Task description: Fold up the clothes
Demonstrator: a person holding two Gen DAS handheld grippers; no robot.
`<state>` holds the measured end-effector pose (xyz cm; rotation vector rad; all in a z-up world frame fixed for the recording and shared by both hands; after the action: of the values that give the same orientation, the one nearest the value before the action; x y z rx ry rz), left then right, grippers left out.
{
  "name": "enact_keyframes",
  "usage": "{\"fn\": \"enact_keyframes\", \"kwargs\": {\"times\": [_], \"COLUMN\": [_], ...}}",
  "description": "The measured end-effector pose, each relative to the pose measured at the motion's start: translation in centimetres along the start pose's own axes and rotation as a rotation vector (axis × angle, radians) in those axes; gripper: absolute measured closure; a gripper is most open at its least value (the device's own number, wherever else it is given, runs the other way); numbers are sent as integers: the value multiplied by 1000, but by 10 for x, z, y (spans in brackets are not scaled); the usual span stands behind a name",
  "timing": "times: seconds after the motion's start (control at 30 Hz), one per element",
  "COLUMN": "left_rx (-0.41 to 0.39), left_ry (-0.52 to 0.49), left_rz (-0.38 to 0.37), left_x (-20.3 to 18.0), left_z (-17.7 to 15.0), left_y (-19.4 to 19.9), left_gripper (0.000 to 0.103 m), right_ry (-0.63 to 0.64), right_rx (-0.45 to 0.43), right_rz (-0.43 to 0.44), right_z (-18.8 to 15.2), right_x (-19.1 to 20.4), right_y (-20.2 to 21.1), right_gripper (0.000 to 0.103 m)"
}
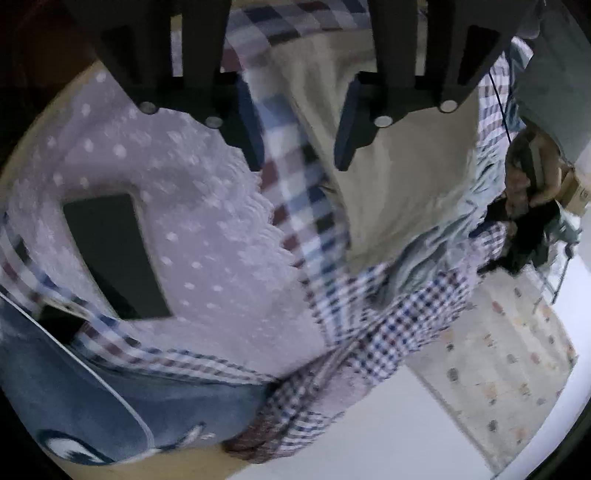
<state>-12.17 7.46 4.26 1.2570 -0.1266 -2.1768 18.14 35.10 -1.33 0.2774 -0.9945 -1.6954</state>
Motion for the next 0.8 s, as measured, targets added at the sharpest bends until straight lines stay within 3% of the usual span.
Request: {"fn": "enact_keyframes", "kwargs": {"times": [0.13, 0.27, 0.4, 0.5, 0.57, 0.8], "left_rx": [10, 25, 76, 120, 139, 162], "left_ry": [29, 127, 118, 60, 31, 13], "left_rz": [74, 34, -13, 4, 24, 72], "left_x": [50, 84, 81, 75, 75, 93], "left_z": [-9, -25, -37, -40, -42, -45], "left_y": [36, 36, 18, 7, 2, -6], "left_gripper": [21, 21, 25, 30, 32, 74], "right_ry": [64, 104, 142, 175, 196, 292], "right_rx": [1, 20, 41, 70, 97, 168], "right_rz": [57, 98, 111, 102, 95, 54], "right_z": [21, 46, 78, 102, 116, 133], "right_x": [27, 63, 96, 113, 123, 149], "right_y": [-16, -43, -80, -114, -142, -220], "right_gripper": [57, 57, 57, 41, 41, 41]}}
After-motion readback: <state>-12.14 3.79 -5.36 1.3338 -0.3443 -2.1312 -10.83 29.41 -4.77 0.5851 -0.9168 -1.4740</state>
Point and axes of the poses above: each gripper's, at about its wrist camera, not at the fingertips, and y roughly against the way its jaws point, x to its left, z to its top, the point moved 8 cm from there along -y, roughly the way its jaws point, and after that the axes turned 15 degrees about -z, right-handed, at the moved point
